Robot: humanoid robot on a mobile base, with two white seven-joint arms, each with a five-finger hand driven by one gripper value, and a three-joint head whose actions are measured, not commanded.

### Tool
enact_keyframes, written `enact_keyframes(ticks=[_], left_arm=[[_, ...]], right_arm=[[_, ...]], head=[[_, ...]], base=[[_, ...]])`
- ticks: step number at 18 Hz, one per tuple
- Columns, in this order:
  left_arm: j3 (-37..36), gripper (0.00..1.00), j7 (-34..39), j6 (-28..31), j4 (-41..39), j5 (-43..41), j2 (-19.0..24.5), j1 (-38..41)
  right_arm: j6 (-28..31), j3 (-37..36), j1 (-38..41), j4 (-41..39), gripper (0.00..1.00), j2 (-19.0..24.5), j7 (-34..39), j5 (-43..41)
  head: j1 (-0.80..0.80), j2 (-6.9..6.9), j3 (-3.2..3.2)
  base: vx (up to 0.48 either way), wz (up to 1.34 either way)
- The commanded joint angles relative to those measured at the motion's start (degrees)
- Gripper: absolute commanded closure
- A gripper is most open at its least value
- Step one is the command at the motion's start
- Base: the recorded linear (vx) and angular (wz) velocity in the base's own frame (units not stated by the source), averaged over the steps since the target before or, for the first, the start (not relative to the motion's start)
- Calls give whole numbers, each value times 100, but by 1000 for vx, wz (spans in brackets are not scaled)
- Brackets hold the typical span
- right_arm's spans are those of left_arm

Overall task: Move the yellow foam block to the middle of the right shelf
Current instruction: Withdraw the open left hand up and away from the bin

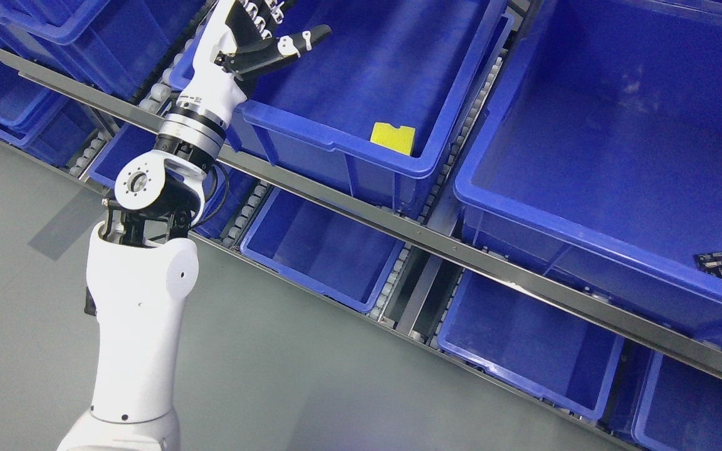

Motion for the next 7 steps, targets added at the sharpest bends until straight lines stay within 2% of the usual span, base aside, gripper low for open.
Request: enact_keyframes(ticks=[1,7], left_arm=[[103,0,3,29,-283,-70,100,48],[209,0,3,99,-283,-70,100,30]], right_arm=[[4,1,9,-100,0,-100,3,18],[4,1,9,-100,0,-100,3,18]], head=[[0,0,0],[0,0,0]], base=[[0,0],[0,0]])
